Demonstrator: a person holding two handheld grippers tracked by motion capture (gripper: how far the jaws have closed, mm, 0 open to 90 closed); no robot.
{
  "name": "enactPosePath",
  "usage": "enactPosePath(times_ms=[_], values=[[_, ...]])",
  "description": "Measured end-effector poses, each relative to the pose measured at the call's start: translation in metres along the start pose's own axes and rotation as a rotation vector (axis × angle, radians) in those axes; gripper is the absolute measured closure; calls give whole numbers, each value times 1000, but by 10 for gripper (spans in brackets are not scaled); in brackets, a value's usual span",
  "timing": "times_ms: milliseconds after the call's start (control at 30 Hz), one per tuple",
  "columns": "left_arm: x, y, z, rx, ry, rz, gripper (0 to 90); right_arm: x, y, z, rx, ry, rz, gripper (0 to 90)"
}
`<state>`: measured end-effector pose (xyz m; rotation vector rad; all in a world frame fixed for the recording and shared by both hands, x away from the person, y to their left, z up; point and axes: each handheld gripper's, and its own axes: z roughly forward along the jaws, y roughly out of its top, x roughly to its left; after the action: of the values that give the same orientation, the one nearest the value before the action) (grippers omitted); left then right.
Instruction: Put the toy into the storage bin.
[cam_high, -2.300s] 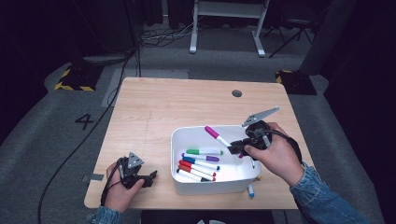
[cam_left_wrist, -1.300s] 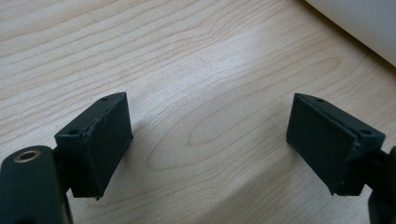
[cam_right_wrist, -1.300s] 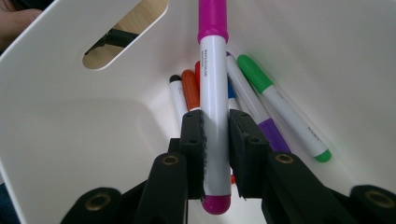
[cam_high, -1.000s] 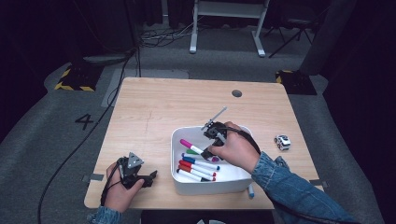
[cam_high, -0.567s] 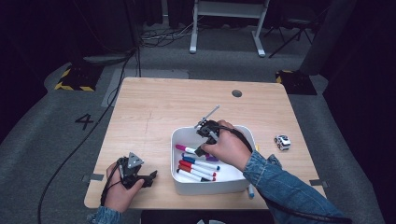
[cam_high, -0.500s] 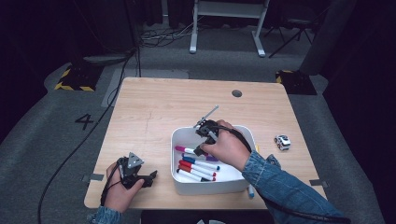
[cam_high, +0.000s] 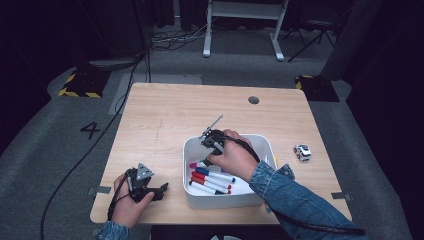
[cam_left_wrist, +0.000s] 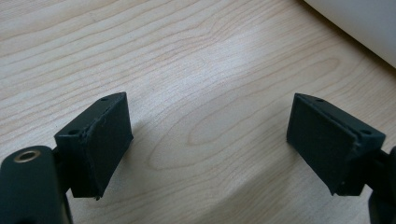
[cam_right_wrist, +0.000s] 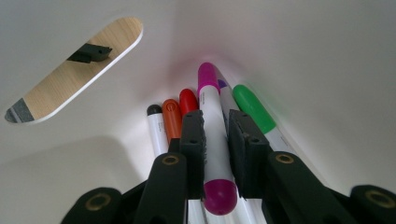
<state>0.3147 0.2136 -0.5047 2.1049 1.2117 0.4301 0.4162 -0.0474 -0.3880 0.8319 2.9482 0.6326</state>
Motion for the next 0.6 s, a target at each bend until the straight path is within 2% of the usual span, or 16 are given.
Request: enactPosePath(times_ms=[67,100,133,167,267,333,367,433,600], values=[[0,0,0,-2,2,1,143,-1,-1,0,-5,6,5,762],[0,0,0,-3,6,3,143,-2,-4,2,2,10,15,720],[0,0,0,-3,6,3,143,-2,-4,2,2,10,15,720],[0,0,0,-1,6,5,143,-3,-6,2,-42,7,11,626],[0,0,0,-1,5,6,143,-2,-10,-7,-93,15,8,572],[0,0,0,-1,7,8,142,-3,-12,-16,-145,11,2,563],[0,0,0,-1,7,8,142,-3,-12,-16,-145,11,2,563],[0,0,0,0,6,7,142,-2,-19,-32,-214,19,2,548],[0,0,0,0,8,7,142,-2,-30,-46,-247,20,7,545]])
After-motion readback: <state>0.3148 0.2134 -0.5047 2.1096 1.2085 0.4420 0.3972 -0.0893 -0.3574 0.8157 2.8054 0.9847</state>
